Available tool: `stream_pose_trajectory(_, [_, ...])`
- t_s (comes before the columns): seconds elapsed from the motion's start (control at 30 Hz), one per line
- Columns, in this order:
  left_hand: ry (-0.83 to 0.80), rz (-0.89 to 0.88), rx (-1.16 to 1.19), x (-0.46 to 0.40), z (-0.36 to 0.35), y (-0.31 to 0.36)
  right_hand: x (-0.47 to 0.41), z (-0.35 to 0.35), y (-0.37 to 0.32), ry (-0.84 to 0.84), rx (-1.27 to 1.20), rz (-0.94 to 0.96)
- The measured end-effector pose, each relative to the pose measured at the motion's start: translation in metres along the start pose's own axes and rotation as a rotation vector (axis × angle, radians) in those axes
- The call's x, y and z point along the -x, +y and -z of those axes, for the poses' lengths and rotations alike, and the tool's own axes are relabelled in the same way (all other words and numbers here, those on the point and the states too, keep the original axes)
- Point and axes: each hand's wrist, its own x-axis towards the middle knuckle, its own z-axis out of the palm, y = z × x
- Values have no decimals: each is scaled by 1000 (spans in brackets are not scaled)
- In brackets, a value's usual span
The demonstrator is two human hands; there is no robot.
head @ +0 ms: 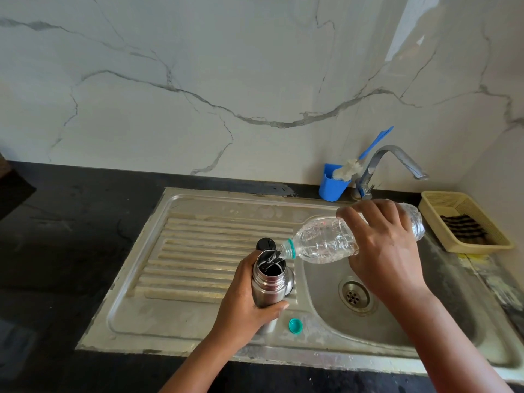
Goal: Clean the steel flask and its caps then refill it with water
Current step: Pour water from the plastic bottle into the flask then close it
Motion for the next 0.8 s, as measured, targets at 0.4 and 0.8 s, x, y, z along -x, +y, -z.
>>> stream_pose_trajectory(0.4, [-6, 24, 1, 0, -1, -2, -2, 3, -1, 21, 10, -4])
stream_pose_trajectory(0.8, [0, 31, -4, 1, -1, -1, -2, 6, 1, 60, 36, -3])
